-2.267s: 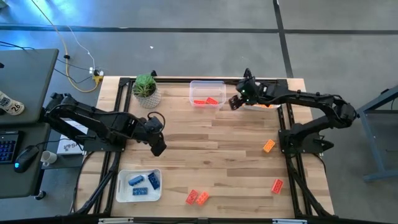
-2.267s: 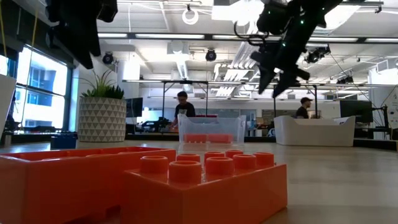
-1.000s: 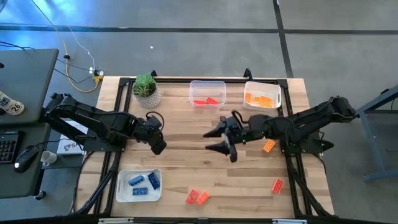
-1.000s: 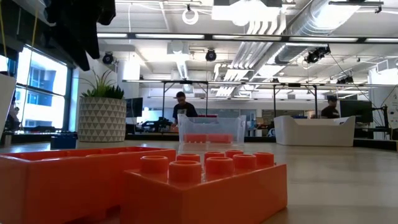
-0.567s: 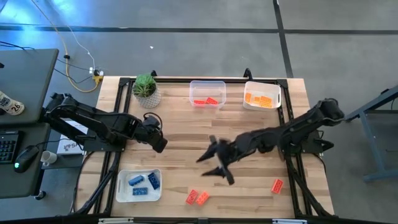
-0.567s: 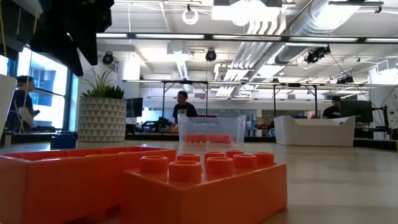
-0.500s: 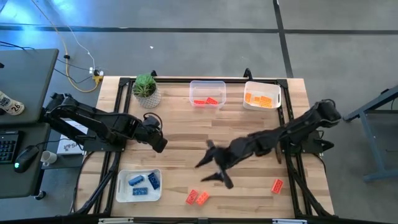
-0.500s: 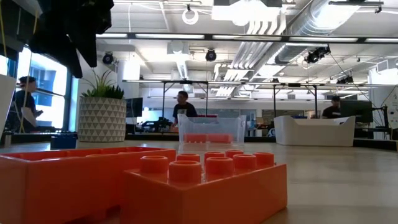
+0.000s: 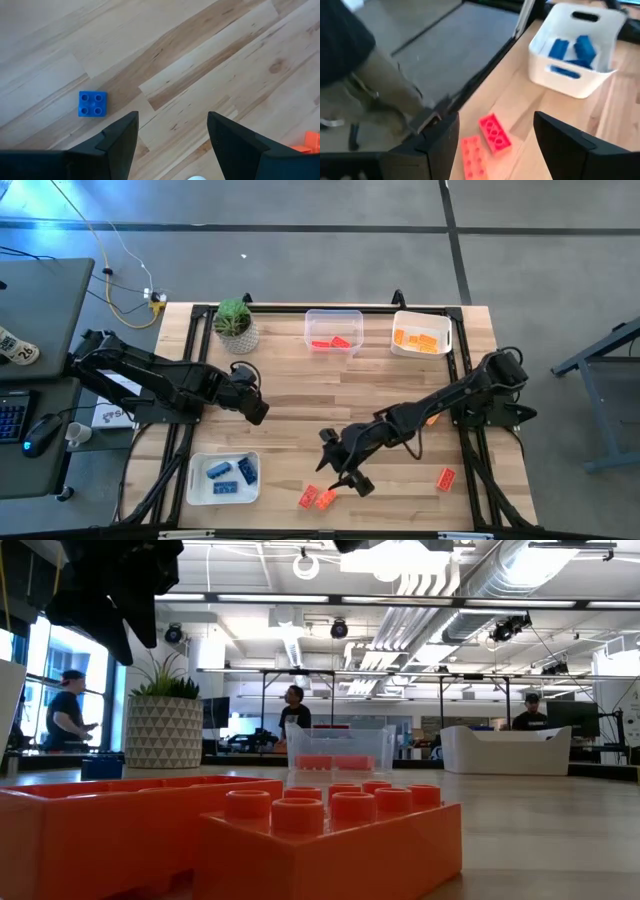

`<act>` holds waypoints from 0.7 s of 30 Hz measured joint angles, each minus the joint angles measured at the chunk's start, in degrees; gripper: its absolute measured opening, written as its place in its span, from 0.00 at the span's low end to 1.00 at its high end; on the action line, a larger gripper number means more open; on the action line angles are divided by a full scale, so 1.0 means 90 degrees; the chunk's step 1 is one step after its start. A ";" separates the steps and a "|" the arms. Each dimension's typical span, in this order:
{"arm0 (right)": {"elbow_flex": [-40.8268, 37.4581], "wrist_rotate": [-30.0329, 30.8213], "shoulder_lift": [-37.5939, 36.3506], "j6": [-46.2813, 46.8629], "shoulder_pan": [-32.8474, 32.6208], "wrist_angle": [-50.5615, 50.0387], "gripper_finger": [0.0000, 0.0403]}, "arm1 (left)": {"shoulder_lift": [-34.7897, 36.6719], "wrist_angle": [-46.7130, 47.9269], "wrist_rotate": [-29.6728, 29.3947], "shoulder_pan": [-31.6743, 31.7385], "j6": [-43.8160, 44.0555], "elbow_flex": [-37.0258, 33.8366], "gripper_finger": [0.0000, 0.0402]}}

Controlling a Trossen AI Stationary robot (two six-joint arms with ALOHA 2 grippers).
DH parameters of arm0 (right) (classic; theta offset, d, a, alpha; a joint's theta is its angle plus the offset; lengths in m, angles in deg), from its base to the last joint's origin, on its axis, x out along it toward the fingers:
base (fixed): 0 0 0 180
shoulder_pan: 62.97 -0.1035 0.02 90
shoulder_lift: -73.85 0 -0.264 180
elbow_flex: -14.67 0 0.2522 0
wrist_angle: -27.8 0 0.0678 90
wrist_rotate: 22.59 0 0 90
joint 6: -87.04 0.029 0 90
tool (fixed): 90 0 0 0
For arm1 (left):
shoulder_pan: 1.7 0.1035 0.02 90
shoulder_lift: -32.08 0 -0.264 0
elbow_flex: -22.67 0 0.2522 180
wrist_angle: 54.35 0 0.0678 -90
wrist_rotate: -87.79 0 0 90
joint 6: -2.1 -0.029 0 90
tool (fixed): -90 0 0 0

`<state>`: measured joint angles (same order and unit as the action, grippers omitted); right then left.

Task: Sort & place blocks by color
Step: Put the orange game piece into the transparent bin

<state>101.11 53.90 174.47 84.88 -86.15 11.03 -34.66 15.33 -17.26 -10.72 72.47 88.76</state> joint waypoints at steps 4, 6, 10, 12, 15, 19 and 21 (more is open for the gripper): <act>0.0000 0.0001 0.0339 -0.0452 -0.0079 -0.0123 0.60 | 0.0000 0.0015 -0.0156 0.0000 0.0000 0.0000 0.56; 0.0000 0.0050 0.0525 -0.0637 -0.0135 -0.0098 0.60 | 0.0000 0.0021 -0.0209 0.0000 0.0002 0.0000 0.56; 0.0000 0.0113 0.0898 -0.0886 -0.0243 -0.0082 0.60 | 0.0000 0.0029 -0.0214 0.0000 0.0015 0.0000 0.56; 0.0000 0.0112 0.1052 -0.0949 -0.0304 -0.0066 0.60 | 0.0000 0.0033 -0.0212 0.0000 0.0017 0.0000 0.56; 0.0000 0.0113 0.1271 -0.0985 -0.0397 -0.0046 0.60 | 0.0000 0.0042 -0.0214 0.0000 0.0006 0.0002 0.56; 0.0000 0.0167 0.1559 -0.0988 -0.0513 0.0124 0.60 | 0.0000 0.0049 -0.0214 0.0000 0.0000 0.0002 0.56; 0.0000 0.0329 0.1719 -0.0988 -0.0557 0.0172 0.60 | 0.0000 0.0049 -0.0214 0.0000 0.0002 0.0002 0.56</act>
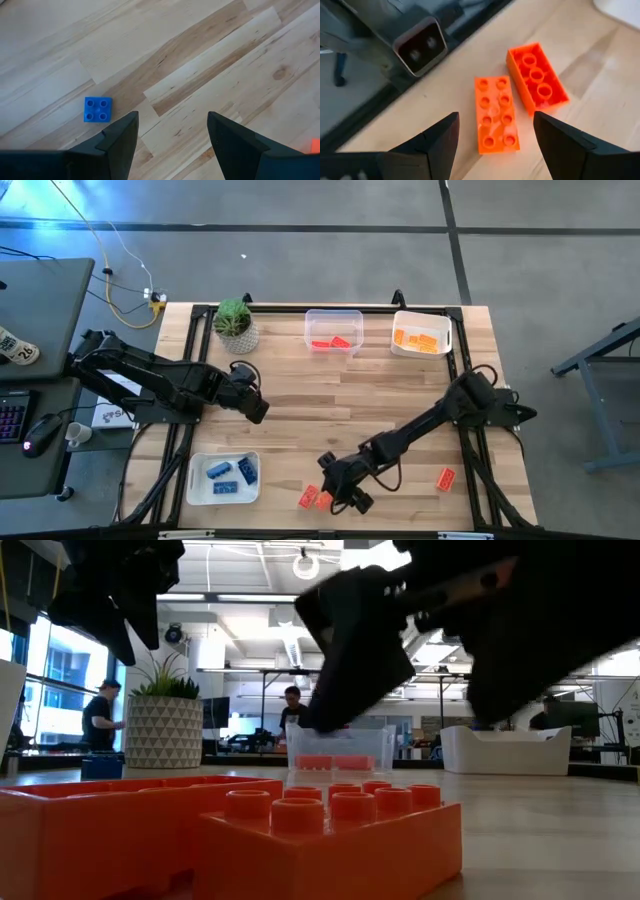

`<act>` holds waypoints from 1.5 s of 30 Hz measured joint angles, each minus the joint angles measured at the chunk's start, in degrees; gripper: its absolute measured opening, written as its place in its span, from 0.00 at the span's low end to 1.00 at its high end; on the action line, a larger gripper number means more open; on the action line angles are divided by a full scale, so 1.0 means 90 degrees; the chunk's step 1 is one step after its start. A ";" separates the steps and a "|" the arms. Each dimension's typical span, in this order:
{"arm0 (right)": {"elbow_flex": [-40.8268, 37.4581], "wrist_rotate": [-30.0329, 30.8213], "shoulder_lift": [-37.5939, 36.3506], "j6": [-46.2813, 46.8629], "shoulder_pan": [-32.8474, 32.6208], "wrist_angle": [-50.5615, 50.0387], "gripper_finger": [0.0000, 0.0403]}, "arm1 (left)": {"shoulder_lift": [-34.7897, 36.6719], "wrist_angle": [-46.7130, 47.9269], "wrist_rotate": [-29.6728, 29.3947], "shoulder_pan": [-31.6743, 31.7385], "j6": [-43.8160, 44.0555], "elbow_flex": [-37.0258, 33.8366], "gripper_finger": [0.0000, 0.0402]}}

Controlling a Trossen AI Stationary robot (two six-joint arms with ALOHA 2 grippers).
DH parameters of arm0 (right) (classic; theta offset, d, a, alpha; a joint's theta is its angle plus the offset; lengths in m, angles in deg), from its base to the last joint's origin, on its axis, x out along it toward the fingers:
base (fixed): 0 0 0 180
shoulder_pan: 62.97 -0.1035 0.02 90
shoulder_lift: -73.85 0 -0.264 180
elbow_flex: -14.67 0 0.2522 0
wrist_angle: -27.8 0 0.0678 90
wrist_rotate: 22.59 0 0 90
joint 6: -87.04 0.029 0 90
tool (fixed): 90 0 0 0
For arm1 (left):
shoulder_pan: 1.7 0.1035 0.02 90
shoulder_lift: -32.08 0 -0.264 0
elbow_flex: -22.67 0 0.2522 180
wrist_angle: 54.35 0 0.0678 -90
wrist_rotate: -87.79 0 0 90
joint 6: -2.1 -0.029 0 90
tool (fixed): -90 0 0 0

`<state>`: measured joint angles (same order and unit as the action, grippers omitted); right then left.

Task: Sort & place blocks by color
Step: Put the orange game piece into the transparent bin

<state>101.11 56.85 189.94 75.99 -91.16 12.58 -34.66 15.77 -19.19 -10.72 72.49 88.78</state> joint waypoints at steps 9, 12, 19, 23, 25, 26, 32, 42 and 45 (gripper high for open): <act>0.0000 0.0325 0.0315 0.0000 -0.0052 0.0051 0.60 | -0.0107 -0.0002 -0.0022 0.0000 -0.0004 0.0002 0.56; 0.0000 0.0330 0.0369 0.0002 -0.0052 0.0044 0.60 | -0.0233 -0.0001 -0.0022 0.0000 -0.0005 0.0002 0.56; 0.0000 0.0328 0.0365 0.0002 -0.0050 0.0214 0.53 | -0.0551 -0.0004 0.0029 0.0000 -0.0145 0.0007 0.56; 0.0000 0.0308 0.0365 0.0002 -0.0023 0.0182 0.48 | -0.0644 0.0000 0.0032 0.0000 -0.0183 0.0007 0.56; 0.0000 0.0235 0.0365 0.0005 -0.0021 0.0185 0.47 | -0.0634 -0.0012 0.0027 0.0000 -0.0244 0.0007 0.56; 0.0000 0.0221 0.0366 0.0005 -0.0021 0.0182 0.47 | -0.0634 -0.0008 0.0022 0.0000 -0.0285 0.0007 0.56; 0.0000 0.0066 0.0448 0.0205 0.0024 0.0207 0.47 | -0.0634 -0.0010 -0.0005 0.0000 -0.0345 0.0007 0.56; 0.0000 -0.0066 0.0460 0.0789 0.0143 0.0212 0.29 | -0.0634 -0.0012 0.0053 0.0000 -0.0506 0.0007 0.56; 0.0002 -0.0177 0.0457 0.0985 0.0200 0.0209 0.27 | -0.0634 -0.0012 0.0121 -0.0001 -0.0646 0.0007 0.56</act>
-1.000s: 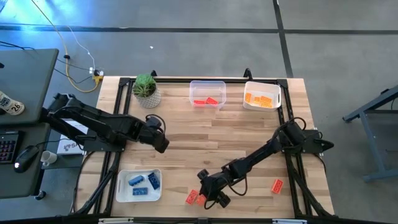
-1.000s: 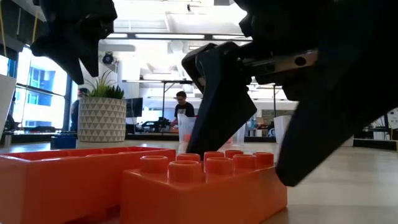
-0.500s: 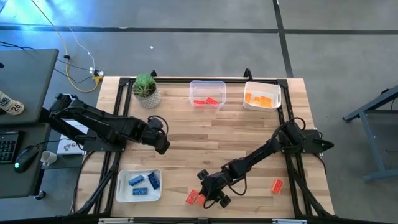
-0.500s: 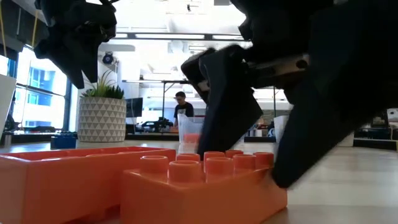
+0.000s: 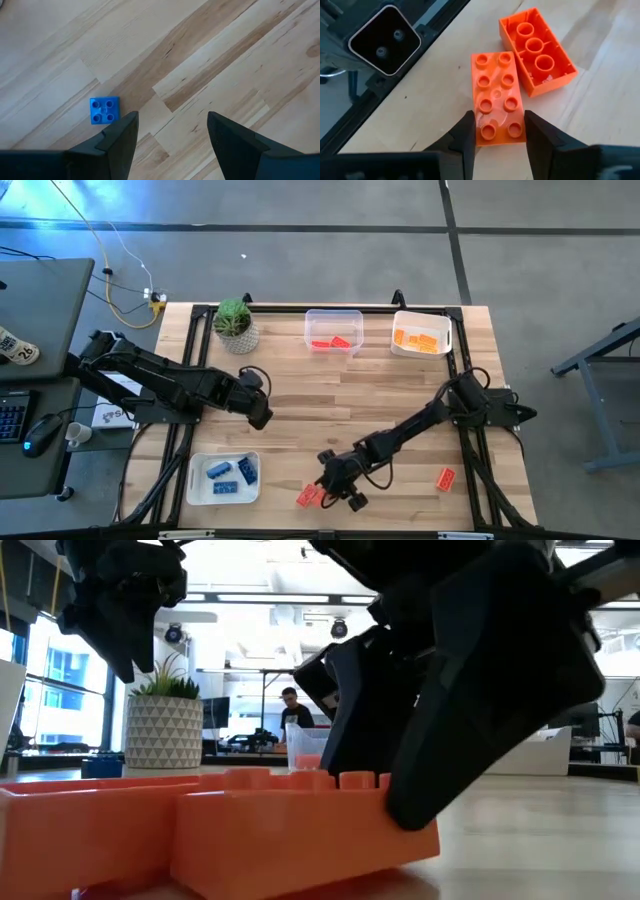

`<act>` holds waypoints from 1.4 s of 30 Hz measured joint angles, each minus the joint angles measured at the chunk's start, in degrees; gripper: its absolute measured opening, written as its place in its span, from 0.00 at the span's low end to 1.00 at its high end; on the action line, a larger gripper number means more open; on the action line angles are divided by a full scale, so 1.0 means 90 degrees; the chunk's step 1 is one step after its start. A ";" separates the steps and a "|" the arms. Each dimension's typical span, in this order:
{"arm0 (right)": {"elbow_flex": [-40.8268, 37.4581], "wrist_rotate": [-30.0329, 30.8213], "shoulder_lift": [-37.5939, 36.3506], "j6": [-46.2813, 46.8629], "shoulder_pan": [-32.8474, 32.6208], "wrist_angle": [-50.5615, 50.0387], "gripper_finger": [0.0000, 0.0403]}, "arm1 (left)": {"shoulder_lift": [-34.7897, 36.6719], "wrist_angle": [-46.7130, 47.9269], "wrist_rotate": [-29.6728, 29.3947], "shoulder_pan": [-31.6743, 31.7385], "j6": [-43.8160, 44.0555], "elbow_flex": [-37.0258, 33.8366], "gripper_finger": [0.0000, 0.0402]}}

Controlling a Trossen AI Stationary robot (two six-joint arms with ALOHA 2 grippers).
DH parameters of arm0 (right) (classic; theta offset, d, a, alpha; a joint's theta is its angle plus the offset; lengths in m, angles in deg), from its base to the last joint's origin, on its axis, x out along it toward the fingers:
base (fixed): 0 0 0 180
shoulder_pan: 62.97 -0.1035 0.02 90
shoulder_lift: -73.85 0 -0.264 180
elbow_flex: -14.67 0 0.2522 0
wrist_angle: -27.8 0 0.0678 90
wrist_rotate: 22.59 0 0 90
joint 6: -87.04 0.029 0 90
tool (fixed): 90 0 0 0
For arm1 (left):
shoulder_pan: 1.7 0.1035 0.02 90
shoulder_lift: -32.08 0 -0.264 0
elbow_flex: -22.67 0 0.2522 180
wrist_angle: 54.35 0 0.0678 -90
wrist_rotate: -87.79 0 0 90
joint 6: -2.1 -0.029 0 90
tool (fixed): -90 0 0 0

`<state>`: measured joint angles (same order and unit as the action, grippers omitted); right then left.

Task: Sort & place blocks by color
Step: Put the orange game piece into the transparent bin

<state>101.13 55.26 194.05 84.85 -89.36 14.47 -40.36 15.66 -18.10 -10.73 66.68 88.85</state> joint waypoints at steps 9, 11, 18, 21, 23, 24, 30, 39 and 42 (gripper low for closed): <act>0.0010 -0.0011 -0.0169 0.0533 0.0185 -0.0546 0.27 | 0.0000 -0.0002 0.0025 0.0001 -0.0149 0.0000 0.56; 0.0005 0.0163 -0.0278 0.0581 0.0192 -0.0824 0.27 | 0.0000 -0.0008 0.0004 0.0001 -0.0148 0.0000 0.56; -0.0005 0.1094 -0.0628 0.0846 0.0256 -0.1588 0.27 | 0.0000 -0.0166 -0.0334 0.0009 -0.0227 0.0000 0.56; -0.0005 0.1501 -0.0722 0.1153 0.0333 -0.1820 0.27 | 0.0000 -0.0304 -0.0497 0.0008 -0.0520 0.0000 0.56; -0.0005 0.1796 -0.0790 0.1386 0.0396 -0.1924 0.27 | 0.0000 -0.0358 -0.0574 0.0011 -0.0786 0.0000 0.56; -0.0005 0.1936 -0.0821 0.1497 0.0427 -0.1929 0.27 | 0.0000 -0.0381 -0.0630 0.0011 -0.0942 0.0000 0.56; -0.0005 0.2778 -0.0961 0.2551 0.0776 -0.2162 0.27 | 0.0000 -0.0429 -0.1220 0.0011 -0.1749 0.0000 0.56; -0.0005 0.4181 -0.1334 0.3527 0.1621 -0.2193 0.27 | 0.0002 -0.0427 -0.1690 0.0013 -0.2772 0.0000 0.56; -0.0005 0.4453 -0.1417 0.3554 0.2003 -0.2162 0.27 | 0.0002 -0.0423 -0.1870 0.0013 -0.3081 0.0000 0.56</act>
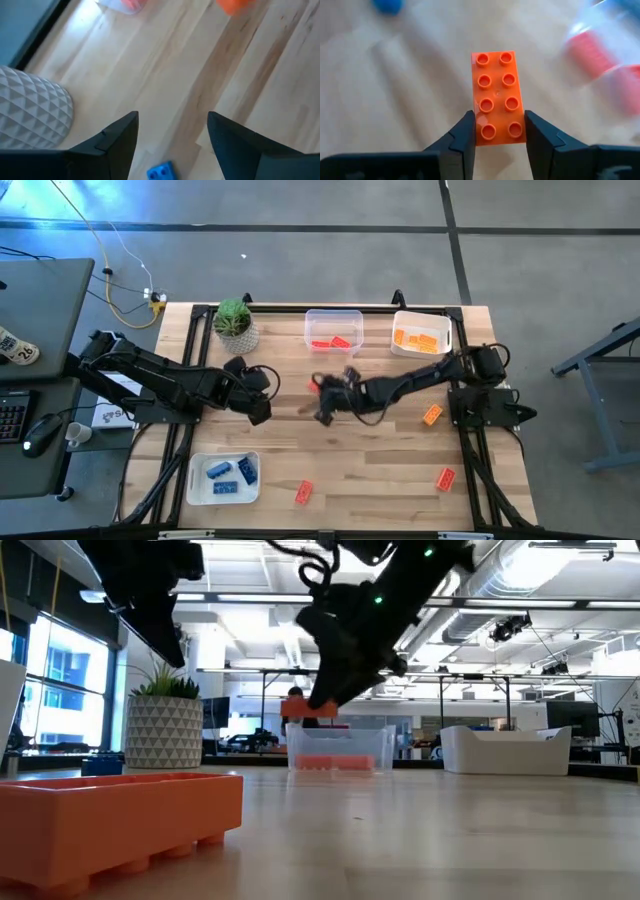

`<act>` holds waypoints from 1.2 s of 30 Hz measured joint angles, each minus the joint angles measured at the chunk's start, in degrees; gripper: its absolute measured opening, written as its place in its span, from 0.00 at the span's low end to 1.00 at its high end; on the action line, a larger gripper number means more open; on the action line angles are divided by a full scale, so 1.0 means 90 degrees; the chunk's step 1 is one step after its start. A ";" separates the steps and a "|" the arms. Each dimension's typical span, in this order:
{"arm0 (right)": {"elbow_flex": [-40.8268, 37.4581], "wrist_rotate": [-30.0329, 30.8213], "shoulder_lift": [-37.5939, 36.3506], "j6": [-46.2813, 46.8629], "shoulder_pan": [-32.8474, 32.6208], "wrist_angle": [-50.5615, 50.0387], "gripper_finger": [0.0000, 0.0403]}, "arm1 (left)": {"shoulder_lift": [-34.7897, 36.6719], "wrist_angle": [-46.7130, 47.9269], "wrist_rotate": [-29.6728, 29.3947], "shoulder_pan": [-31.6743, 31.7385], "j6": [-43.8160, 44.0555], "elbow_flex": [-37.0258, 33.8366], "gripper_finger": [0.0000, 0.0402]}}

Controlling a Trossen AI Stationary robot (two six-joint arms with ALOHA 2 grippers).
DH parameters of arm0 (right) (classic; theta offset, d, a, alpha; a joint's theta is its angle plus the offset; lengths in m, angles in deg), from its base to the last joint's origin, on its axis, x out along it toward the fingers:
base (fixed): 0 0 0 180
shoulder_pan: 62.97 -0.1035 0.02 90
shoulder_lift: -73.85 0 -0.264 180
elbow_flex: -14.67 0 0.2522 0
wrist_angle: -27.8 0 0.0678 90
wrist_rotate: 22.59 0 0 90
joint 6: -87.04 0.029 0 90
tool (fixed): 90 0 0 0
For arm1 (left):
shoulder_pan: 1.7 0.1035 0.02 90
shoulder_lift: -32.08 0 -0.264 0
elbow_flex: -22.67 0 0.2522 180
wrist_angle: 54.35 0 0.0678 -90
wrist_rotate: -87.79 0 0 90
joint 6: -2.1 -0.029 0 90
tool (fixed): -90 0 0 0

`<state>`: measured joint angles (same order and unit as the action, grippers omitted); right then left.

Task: Sort & place blocks by color
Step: Put the orange game piece into the transparent bin

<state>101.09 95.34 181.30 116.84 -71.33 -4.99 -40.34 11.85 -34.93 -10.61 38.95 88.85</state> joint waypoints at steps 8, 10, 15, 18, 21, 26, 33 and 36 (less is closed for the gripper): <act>0.0396 0.0830 -0.0038 0.0094 0.0884 0.0034 0.27 | 0.0000 -0.0002 -0.0339 0.0005 -0.0825 0.0000 0.56; 0.0535 0.0942 -0.0038 0.0093 0.1126 -0.0006 0.27 | 0.0000 -0.0002 -0.0344 0.0005 -0.0954 0.0000 0.56; 0.0822 0.1009 -0.0040 0.0299 0.1705 -0.0320 0.27 | 0.0000 -0.0002 -0.0348 0.0005 -0.1029 0.0000 0.56; 0.0884 0.1012 -0.0043 0.0586 0.2053 -0.0524 0.27 | 0.0000 -0.0002 -0.0491 0.0005 -0.1166 0.0000 0.56; 0.0886 0.0721 -0.0043 0.1070 0.2416 -0.0788 0.27 | 0.0000 -0.0001 -0.0592 0.0007 -0.1390 0.0000 0.56; 0.0886 -0.0003 -0.0043 0.1881 0.2927 -0.1602 0.31 | 0.0000 -0.0002 -0.0628 0.0047 -0.1502 0.0000 0.56; 0.0886 -0.0896 -0.0043 0.1978 0.3272 -0.1981 0.39 | 0.0000 -0.0002 -0.0624 0.0207 -0.1504 0.0000 0.56; 0.0886 -0.0945 -0.0043 0.1973 0.3263 -0.1911 0.42 | 0.0000 0.0000 -0.0597 0.0269 -0.1504 0.0000 0.56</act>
<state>109.07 86.83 180.91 134.59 -41.96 -22.18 -40.34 11.86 -40.30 -8.18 25.41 88.85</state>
